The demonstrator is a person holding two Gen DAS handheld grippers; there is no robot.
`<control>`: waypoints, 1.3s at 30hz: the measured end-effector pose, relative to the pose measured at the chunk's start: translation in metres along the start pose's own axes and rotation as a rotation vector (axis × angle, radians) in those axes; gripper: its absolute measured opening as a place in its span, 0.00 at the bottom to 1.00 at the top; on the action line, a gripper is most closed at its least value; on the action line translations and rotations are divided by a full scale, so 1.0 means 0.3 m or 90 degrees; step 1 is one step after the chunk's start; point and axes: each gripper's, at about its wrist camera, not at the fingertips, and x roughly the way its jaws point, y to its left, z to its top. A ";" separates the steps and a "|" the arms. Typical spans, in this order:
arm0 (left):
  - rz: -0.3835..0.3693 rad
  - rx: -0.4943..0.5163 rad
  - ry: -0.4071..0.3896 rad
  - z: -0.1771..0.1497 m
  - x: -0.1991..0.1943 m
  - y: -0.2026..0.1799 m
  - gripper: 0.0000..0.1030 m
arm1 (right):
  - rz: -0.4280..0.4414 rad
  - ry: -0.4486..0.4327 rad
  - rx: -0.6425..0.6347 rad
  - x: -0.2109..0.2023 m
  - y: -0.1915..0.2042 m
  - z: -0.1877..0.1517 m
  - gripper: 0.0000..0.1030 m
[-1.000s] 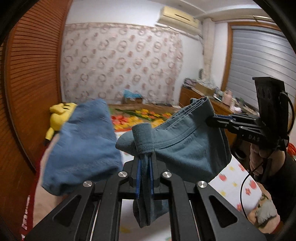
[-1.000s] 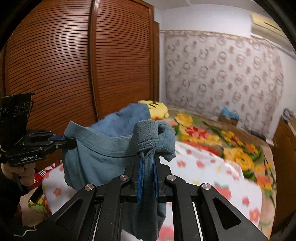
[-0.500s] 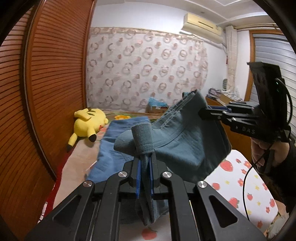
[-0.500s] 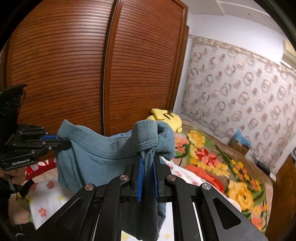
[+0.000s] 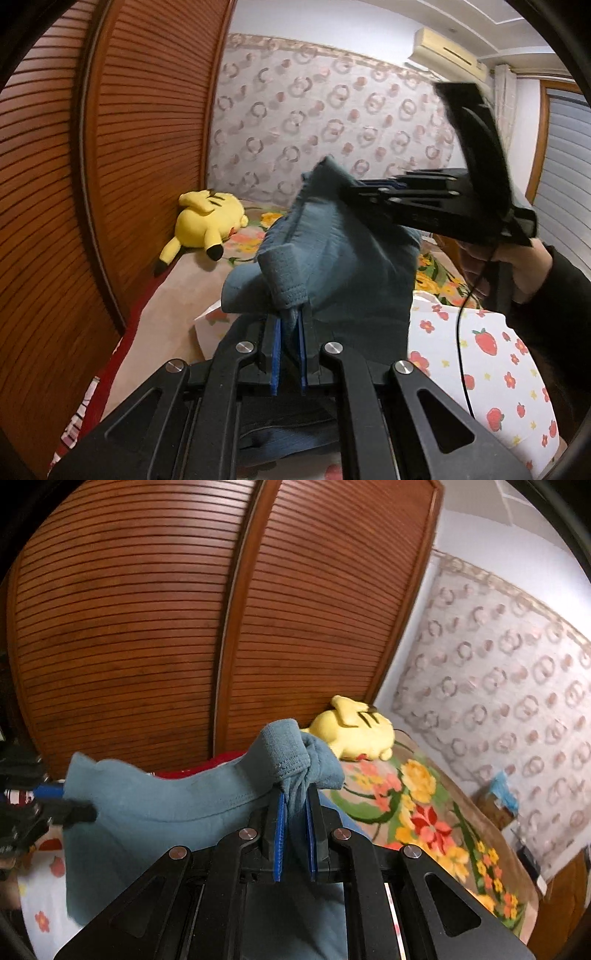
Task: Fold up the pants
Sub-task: 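Lower the shorts onto the jeans stack and open both grippers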
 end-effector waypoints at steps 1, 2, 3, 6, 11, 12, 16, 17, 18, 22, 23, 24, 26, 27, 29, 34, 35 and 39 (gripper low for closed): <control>0.003 -0.002 0.003 -0.005 0.005 0.006 0.08 | 0.002 0.007 0.003 0.030 -0.001 0.003 0.10; 0.008 -0.004 0.007 -0.012 0.012 0.013 0.08 | 0.002 0.012 0.008 0.058 -0.004 0.000 0.10; 0.009 -0.007 0.012 -0.014 0.014 0.014 0.08 | 0.003 0.016 0.018 0.075 -0.008 -0.008 0.10; 0.009 -0.009 0.021 -0.027 0.013 0.021 0.08 | -0.007 0.020 0.054 0.083 -0.019 -0.019 0.18; 0.021 -0.007 0.021 -0.036 -0.002 0.013 0.09 | -0.016 -0.018 0.102 -0.004 -0.047 -0.018 0.28; 0.020 -0.009 0.021 -0.038 -0.006 0.012 0.10 | -0.012 -0.021 0.107 -0.025 -0.046 -0.027 0.28; 0.032 -0.002 0.028 -0.041 -0.013 0.003 0.16 | -0.007 -0.020 0.128 -0.081 -0.028 -0.080 0.28; 0.031 0.000 0.028 -0.041 -0.017 0.001 0.20 | -0.004 -0.019 0.135 -0.090 -0.023 -0.095 0.28; 0.030 0.001 0.026 -0.043 -0.026 -0.004 0.27 | -0.003 -0.020 0.140 -0.097 -0.018 -0.110 0.28; 0.034 0.015 0.021 -0.044 -0.050 -0.022 0.47 | -0.004 -0.012 0.162 -0.104 -0.001 -0.145 0.28; 0.035 0.021 0.023 -0.045 -0.054 -0.027 0.51 | -0.002 -0.010 0.170 -0.109 0.001 -0.155 0.28; 0.037 0.027 0.024 -0.046 -0.058 -0.034 0.62 | -0.001 -0.009 0.176 -0.122 0.002 -0.163 0.28; 0.036 0.036 0.023 -0.048 -0.066 -0.048 0.71 | 0.002 -0.010 0.188 -0.141 0.006 -0.173 0.28; 0.036 0.043 0.025 -0.048 -0.069 -0.059 0.75 | 0.002 -0.011 0.193 -0.152 0.011 -0.179 0.28; 0.037 0.050 0.027 -0.049 -0.070 -0.072 0.77 | -0.003 -0.013 0.199 -0.175 0.020 -0.190 0.28; 0.027 0.071 0.031 -0.055 -0.086 -0.114 0.79 | -0.008 -0.026 0.225 -0.248 0.046 -0.232 0.28; 0.023 0.073 0.031 -0.058 -0.091 -0.122 0.79 | -0.010 -0.029 0.228 -0.267 0.053 -0.239 0.28; 0.015 0.084 0.031 -0.067 -0.112 -0.161 0.80 | -0.022 -0.032 0.239 -0.332 0.090 -0.277 0.29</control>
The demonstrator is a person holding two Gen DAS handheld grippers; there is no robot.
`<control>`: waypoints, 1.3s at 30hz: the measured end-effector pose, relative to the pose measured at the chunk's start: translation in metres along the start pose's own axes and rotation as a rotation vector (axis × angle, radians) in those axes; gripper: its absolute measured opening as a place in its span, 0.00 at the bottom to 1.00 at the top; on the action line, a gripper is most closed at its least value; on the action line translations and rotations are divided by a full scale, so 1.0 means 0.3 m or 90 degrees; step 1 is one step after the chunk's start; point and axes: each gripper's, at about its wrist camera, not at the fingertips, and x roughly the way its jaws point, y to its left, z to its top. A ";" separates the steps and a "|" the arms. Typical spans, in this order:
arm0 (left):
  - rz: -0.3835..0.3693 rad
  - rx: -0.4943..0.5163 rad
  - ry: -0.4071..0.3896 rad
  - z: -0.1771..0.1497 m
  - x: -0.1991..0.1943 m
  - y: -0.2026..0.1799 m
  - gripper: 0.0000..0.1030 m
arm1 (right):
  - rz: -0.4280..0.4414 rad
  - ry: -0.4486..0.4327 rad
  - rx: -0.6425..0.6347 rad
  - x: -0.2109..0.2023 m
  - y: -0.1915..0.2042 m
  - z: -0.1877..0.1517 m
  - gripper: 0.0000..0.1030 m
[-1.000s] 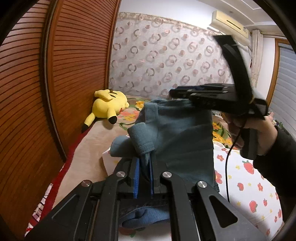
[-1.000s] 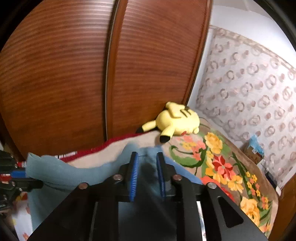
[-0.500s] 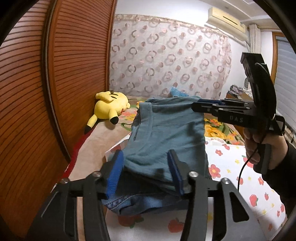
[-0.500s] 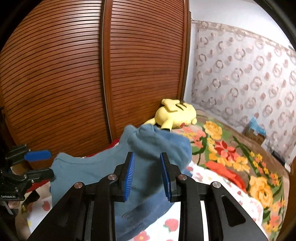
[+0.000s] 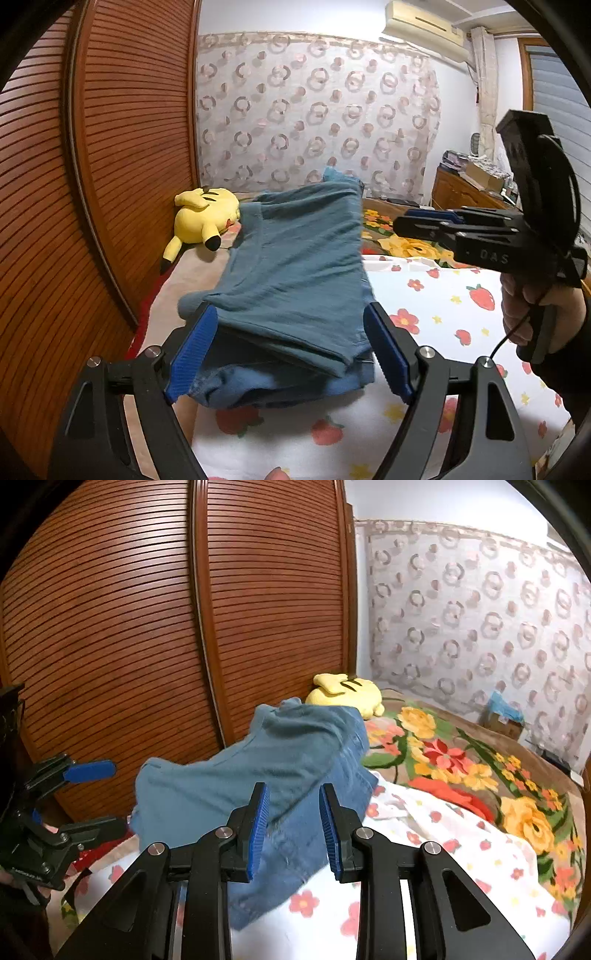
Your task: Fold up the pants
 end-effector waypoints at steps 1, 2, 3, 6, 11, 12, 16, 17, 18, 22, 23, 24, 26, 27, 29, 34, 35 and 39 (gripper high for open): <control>-0.002 0.002 0.000 -0.002 -0.004 -0.009 0.80 | -0.003 -0.003 0.003 -0.018 0.004 -0.013 0.31; -0.006 0.006 -0.001 -0.004 -0.011 -0.023 0.80 | -0.006 -0.006 0.006 -0.042 0.009 -0.024 0.33; -0.009 0.009 -0.004 -0.006 -0.019 -0.033 0.80 | -0.011 -0.009 0.009 -0.067 0.014 -0.037 0.35; -0.019 0.017 -0.011 -0.012 -0.042 -0.071 0.80 | -0.027 -0.016 0.019 -0.136 0.025 -0.077 0.43; -0.037 0.031 -0.024 -0.022 -0.082 -0.140 0.80 | -0.053 -0.029 0.033 -0.256 0.063 -0.152 0.52; -0.040 0.034 -0.024 -0.022 -0.090 -0.156 0.79 | -0.059 -0.030 0.038 -0.279 0.069 -0.166 0.52; -0.061 0.035 -0.039 -0.029 -0.129 -0.203 0.80 | -0.086 -0.036 0.048 -0.365 0.108 -0.217 0.53; -0.064 0.035 -0.039 -0.032 -0.137 -0.216 0.80 | -0.092 -0.039 0.051 -0.387 0.118 -0.228 0.53; -0.068 0.037 -0.037 -0.035 -0.146 -0.232 0.80 | -0.099 -0.042 0.053 -0.405 0.130 -0.238 0.54; -0.068 0.046 -0.030 -0.041 -0.162 -0.279 0.80 | -0.131 -0.054 0.063 -0.481 0.177 -0.272 0.54; -0.070 0.048 -0.028 -0.043 -0.166 -0.286 0.80 | -0.138 -0.057 0.066 -0.498 0.186 -0.280 0.54; -0.078 0.052 -0.030 -0.047 -0.175 -0.299 0.80 | -0.144 -0.061 0.068 -0.517 0.199 -0.288 0.55; -0.087 0.058 -0.035 -0.049 -0.188 -0.320 0.80 | -0.156 -0.070 0.074 -0.554 0.227 -0.305 0.55; -0.089 0.059 -0.038 -0.052 -0.198 -0.331 0.80 | -0.162 -0.072 0.077 -0.566 0.241 -0.315 0.55; -0.095 0.062 -0.045 -0.061 -0.220 -0.353 0.80 | -0.172 -0.074 0.085 -0.589 0.265 -0.332 0.55; -0.112 0.065 -0.045 -0.085 -0.256 -0.400 0.80 | -0.201 -0.076 0.104 -0.630 0.323 -0.367 0.56; -0.115 0.065 -0.045 -0.091 -0.259 -0.407 0.80 | -0.208 -0.075 0.107 -0.638 0.332 -0.379 0.56; -0.125 0.071 -0.038 -0.121 -0.267 -0.448 0.80 | -0.232 -0.071 0.120 -0.673 0.370 -0.405 0.57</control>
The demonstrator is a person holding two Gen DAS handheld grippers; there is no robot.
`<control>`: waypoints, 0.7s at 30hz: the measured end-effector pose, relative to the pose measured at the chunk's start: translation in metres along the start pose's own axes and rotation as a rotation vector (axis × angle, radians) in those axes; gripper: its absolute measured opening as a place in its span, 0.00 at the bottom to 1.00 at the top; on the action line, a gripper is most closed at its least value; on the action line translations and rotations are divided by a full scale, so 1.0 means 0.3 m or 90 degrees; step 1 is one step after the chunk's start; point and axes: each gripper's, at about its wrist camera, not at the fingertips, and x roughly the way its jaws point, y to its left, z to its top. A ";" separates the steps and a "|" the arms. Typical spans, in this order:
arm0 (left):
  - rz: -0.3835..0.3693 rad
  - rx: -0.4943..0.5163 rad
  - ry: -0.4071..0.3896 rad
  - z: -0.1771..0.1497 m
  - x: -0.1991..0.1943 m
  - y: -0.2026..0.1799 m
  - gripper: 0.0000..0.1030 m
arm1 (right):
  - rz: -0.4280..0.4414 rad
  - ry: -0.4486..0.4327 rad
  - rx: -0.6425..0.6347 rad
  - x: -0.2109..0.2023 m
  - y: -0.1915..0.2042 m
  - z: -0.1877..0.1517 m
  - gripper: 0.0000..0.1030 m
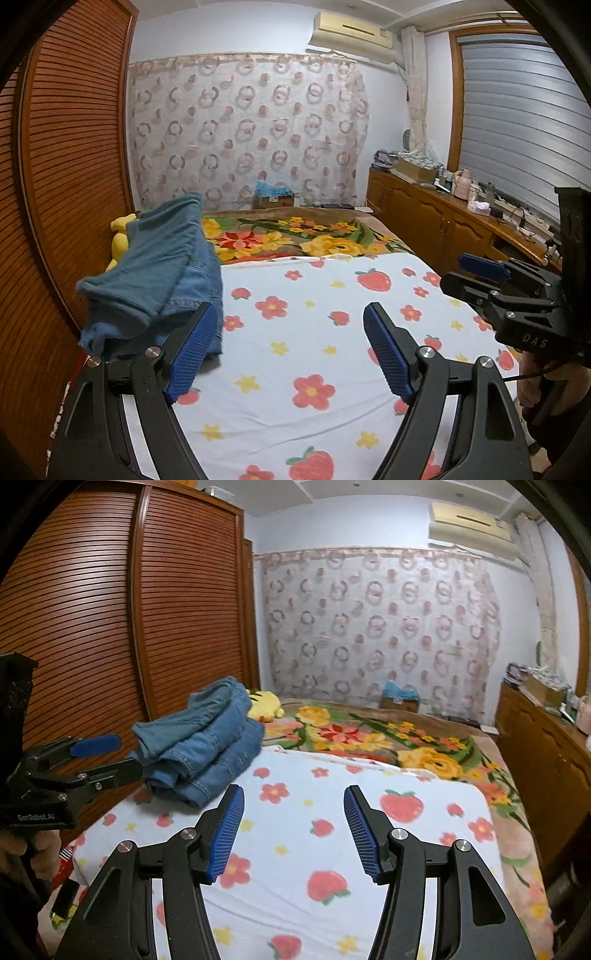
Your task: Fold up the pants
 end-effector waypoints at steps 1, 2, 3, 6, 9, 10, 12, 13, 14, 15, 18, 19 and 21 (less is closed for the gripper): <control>-0.001 0.000 0.002 -0.005 0.001 -0.008 0.80 | -0.007 0.000 0.004 -0.010 0.003 -0.005 0.57; -0.002 0.001 0.004 -0.010 0.001 -0.015 0.80 | -0.013 0.001 0.007 -0.016 0.007 -0.005 0.57; -0.003 0.002 0.006 -0.016 0.001 -0.026 0.80 | -0.020 0.002 0.011 -0.027 0.011 -0.009 0.57; -0.005 0.003 0.009 -0.020 -0.002 -0.043 0.80 | -0.039 0.002 0.023 -0.043 0.020 -0.005 0.60; -0.003 0.003 0.008 -0.024 -0.011 -0.055 0.80 | -0.053 -0.003 0.028 -0.059 0.038 0.002 0.62; -0.002 0.003 0.007 -0.024 -0.015 -0.057 0.80 | -0.056 -0.005 0.030 -0.061 0.045 0.003 0.63; -0.001 0.003 0.003 -0.024 -0.026 -0.061 0.80 | -0.066 -0.009 0.037 -0.072 0.057 0.008 0.65; 0.001 0.004 0.000 -0.024 -0.037 -0.066 0.80 | -0.068 -0.011 0.038 -0.077 0.061 0.001 0.67; 0.004 0.004 -0.003 -0.025 -0.046 -0.070 0.80 | -0.071 -0.013 0.038 -0.081 0.069 0.000 0.67; 0.008 0.004 -0.006 -0.026 -0.057 -0.076 0.80 | -0.073 -0.016 0.039 -0.086 0.078 0.002 0.68; 0.015 0.006 -0.013 -0.028 -0.077 -0.082 0.80 | -0.079 -0.023 0.039 -0.099 0.097 -0.006 0.69; 0.014 0.005 -0.015 -0.030 -0.083 -0.083 0.80 | -0.082 -0.026 0.039 -0.107 0.103 -0.013 0.70; 0.014 0.003 -0.018 -0.030 -0.093 -0.083 0.80 | -0.086 -0.031 0.041 -0.120 0.114 -0.020 0.70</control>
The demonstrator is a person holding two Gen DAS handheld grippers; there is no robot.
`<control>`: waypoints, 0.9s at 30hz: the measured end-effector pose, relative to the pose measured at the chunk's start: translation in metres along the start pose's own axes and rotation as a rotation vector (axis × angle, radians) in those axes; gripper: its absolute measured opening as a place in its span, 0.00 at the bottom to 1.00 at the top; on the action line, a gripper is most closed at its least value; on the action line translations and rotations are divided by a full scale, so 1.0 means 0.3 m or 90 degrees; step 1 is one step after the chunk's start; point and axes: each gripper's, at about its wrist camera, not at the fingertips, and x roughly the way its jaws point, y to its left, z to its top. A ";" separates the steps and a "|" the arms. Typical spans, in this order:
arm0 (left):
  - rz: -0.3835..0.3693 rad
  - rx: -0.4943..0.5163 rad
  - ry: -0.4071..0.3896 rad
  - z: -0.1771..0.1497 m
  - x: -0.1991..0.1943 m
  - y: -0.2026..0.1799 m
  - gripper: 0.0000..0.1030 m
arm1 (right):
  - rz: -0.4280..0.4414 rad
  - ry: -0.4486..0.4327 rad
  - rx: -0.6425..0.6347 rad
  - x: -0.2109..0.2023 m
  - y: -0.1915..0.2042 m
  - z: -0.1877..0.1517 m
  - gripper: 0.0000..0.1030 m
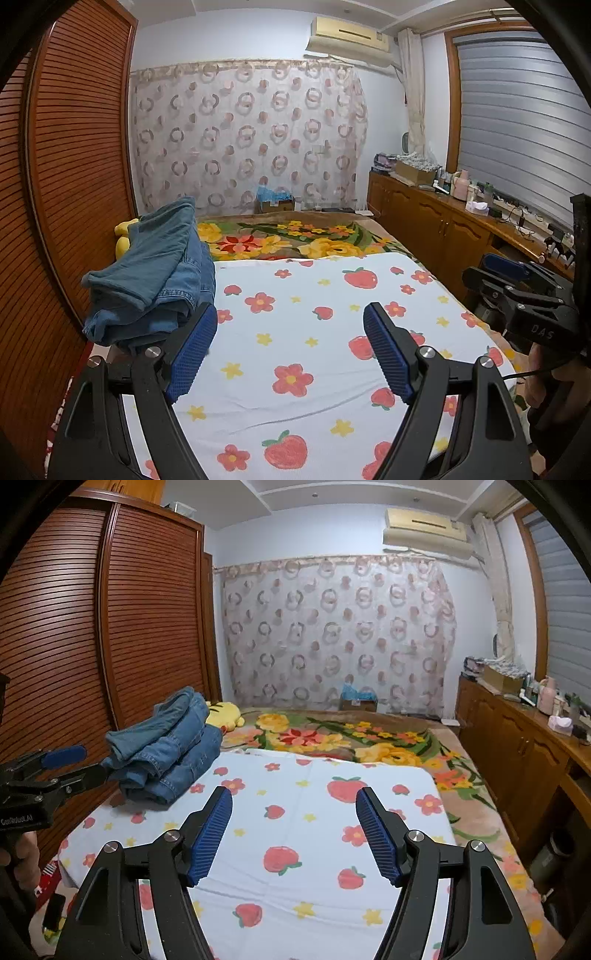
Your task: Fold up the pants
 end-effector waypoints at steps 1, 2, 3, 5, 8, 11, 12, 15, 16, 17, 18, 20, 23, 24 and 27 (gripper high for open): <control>0.000 -0.001 -0.001 0.000 -0.002 0.001 0.80 | 0.000 -0.001 0.003 -0.006 0.002 -0.005 0.70; 0.000 0.000 -0.002 0.000 -0.004 0.001 0.80 | 0.000 -0.003 0.006 -0.011 0.004 -0.010 0.70; -0.001 0.000 -0.002 -0.002 -0.007 0.000 0.80 | -0.003 -0.005 0.008 -0.016 0.011 -0.009 0.70; -0.002 0.000 -0.004 -0.003 -0.007 0.001 0.80 | -0.008 -0.009 0.009 -0.027 0.010 -0.022 0.70; -0.001 -0.001 -0.004 -0.006 -0.008 0.005 0.80 | -0.014 -0.011 0.010 -0.033 0.003 -0.042 0.70; -0.003 -0.001 -0.003 -0.006 -0.006 0.004 0.80 | -0.018 -0.011 0.011 -0.034 -0.003 -0.046 0.70; -0.002 -0.001 -0.003 -0.006 -0.007 0.004 0.80 | -0.019 -0.010 0.011 -0.033 -0.004 -0.046 0.70; -0.003 -0.001 -0.003 -0.006 -0.007 0.005 0.80 | -0.022 -0.010 0.010 -0.031 -0.009 -0.050 0.70; -0.002 -0.001 -0.003 -0.006 -0.007 0.005 0.80 | -0.021 -0.010 0.011 -0.031 -0.009 -0.051 0.70; 0.000 -0.001 -0.003 -0.008 -0.008 0.007 0.80 | -0.021 -0.010 0.011 -0.031 -0.010 -0.051 0.70; -0.001 -0.001 -0.004 -0.007 -0.007 0.007 0.80 | -0.021 -0.010 0.011 -0.032 -0.011 -0.051 0.70; -0.005 -0.004 -0.005 -0.007 -0.008 0.009 0.80 | -0.016 -0.013 0.012 -0.034 -0.015 -0.053 0.70; -0.003 -0.004 -0.005 -0.011 -0.006 0.013 0.80 | -0.016 -0.015 0.012 -0.034 -0.016 -0.055 0.70; -0.003 -0.005 -0.004 -0.013 -0.006 0.019 0.80 | -0.016 -0.016 0.011 -0.033 -0.018 -0.054 0.70; -0.001 -0.005 -0.003 -0.014 -0.005 0.023 0.80 | -0.018 -0.015 0.012 -0.034 -0.018 -0.059 0.70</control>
